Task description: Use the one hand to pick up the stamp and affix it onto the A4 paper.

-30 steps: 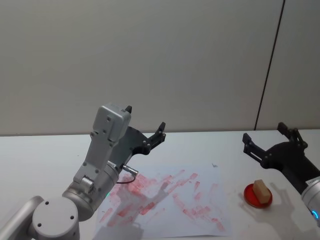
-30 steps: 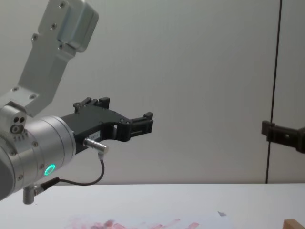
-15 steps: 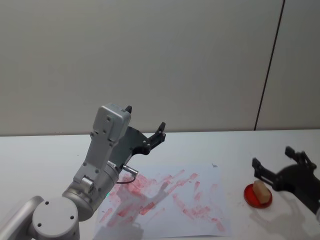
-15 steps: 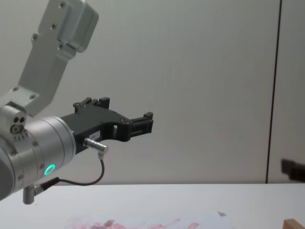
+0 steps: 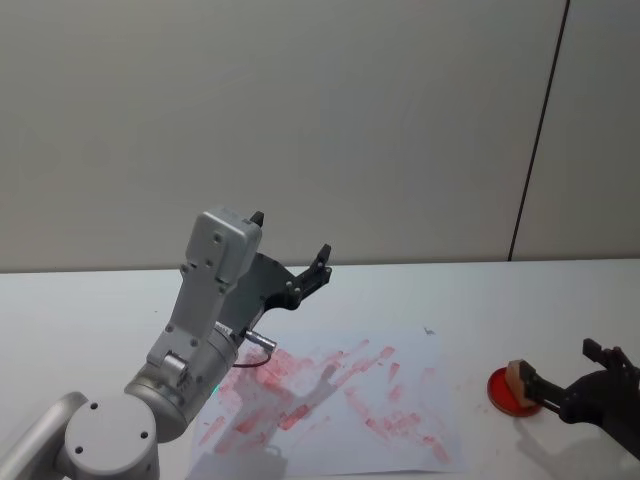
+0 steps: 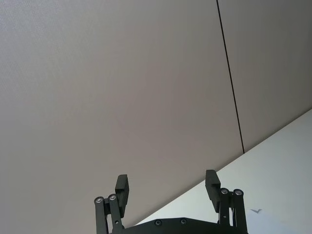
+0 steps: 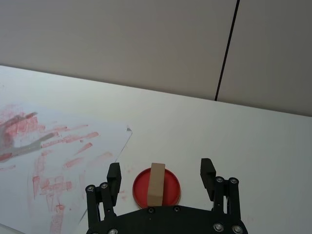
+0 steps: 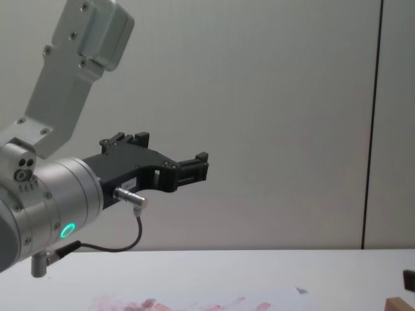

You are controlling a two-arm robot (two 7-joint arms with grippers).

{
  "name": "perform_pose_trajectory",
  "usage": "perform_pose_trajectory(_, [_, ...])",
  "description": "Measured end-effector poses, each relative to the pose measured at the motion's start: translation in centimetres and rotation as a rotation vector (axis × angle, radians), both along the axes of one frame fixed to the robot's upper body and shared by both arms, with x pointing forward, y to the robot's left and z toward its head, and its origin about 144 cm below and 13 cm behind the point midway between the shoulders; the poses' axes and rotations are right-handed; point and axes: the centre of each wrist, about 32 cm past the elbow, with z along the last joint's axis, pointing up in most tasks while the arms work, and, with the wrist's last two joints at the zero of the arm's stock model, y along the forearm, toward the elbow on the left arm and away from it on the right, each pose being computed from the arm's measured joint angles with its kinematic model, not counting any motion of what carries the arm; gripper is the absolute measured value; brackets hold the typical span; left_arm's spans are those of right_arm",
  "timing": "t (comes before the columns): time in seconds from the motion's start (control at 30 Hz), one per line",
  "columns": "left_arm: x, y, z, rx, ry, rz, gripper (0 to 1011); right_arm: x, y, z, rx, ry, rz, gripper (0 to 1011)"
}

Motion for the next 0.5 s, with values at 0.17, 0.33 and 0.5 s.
perform_pose_trajectory(0.17, [0.0,0.0,0.0,0.000,0.000,0.000,1001,0.4,0.0,-0.4,-0.008,0.014,0.005,1001])
perform_pose_trajectory(0.33, [0.0,0.0,0.0,0.000,0.000,0.000,1001,0.9,0.1,-0.9,-0.013,0.035,0.009,1001])
perform_pose_trajectory(0.5, [0.0,0.0,0.0,0.000,0.000,0.000,1001,1.4,0.3,-1.4,-0.015,0.059,0.013,1001])
